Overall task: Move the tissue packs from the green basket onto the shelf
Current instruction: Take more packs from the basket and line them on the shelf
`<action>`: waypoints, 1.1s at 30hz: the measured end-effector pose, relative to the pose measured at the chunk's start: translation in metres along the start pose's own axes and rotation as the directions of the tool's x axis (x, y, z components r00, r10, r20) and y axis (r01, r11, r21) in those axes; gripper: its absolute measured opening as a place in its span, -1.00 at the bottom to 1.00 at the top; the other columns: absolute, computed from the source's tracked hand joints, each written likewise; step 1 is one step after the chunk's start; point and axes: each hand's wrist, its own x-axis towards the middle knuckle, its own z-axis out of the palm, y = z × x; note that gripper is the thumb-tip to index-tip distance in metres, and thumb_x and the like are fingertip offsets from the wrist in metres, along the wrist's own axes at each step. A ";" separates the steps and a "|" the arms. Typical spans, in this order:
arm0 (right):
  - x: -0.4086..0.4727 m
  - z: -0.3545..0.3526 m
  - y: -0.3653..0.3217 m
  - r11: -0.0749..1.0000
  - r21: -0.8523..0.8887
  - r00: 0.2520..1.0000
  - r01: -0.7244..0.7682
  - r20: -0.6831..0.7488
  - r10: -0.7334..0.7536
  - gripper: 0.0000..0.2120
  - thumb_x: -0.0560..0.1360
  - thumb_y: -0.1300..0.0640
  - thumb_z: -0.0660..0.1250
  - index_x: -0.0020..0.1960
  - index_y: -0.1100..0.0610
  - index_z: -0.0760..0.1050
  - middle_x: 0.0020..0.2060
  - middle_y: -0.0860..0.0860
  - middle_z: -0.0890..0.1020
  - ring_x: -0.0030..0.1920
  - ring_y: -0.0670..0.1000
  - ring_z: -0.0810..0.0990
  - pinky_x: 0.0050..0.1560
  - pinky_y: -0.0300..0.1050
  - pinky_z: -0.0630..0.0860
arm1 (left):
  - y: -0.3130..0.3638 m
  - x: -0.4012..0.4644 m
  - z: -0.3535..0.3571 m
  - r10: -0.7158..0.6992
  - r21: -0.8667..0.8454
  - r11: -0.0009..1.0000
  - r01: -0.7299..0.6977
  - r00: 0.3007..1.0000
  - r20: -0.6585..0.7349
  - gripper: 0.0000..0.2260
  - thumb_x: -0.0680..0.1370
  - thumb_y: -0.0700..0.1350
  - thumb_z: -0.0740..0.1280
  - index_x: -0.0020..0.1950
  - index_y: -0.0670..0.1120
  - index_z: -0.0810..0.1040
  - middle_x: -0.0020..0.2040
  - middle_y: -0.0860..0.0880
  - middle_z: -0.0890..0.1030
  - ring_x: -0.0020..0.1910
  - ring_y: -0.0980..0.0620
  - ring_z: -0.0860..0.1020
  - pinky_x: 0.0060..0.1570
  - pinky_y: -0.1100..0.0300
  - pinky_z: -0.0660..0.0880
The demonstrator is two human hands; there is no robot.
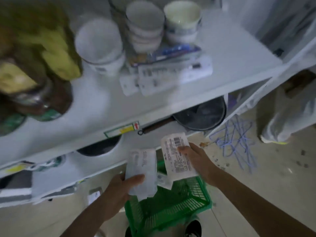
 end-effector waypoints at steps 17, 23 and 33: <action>-0.200 0.051 -0.218 0.995 0.093 0.998 0.025 0.056 -0.030 -0.72 0.52 0.01 0.49 0.14 0.17 0.68 -0.11 0.14 0.80 -0.13 0.18 0.80 -0.23 0.00 0.70 | 0.162 -0.291 0.036 0.164 -0.147 0.972 -0.184 0.977 -0.134 -0.53 0.30 -0.20 0.64 0.18 -0.27 0.72 0.13 -0.25 0.76 0.06 -0.26 0.75 0.11 -0.14 0.67; -0.233 0.063 -0.285 0.984 0.159 0.984 0.076 0.149 -0.100 -0.68 0.48 -0.07 0.48 0.17 0.07 0.67 -0.06 0.13 0.80 -0.08 0.15 0.80 -0.24 -0.07 0.70 | 0.209 -0.346 0.039 0.303 -0.150 0.935 -0.321 0.944 -0.128 -0.39 0.29 -0.04 0.72 0.29 -0.12 0.67 0.19 -0.18 0.75 0.13 -0.20 0.74 0.05 -0.09 0.68; -0.288 0.096 -0.332 0.984 0.135 0.958 0.118 0.246 -0.149 -0.70 0.57 0.02 0.40 0.23 0.14 0.64 0.05 0.16 0.78 0.09 0.18 0.76 0.20 0.14 0.64 | 0.240 -0.404 0.026 0.438 -0.064 0.895 -0.441 0.897 -0.057 -0.28 0.28 -0.01 0.73 0.39 -0.10 0.60 0.28 -0.18 0.71 0.24 -0.19 0.70 0.10 -0.04 0.68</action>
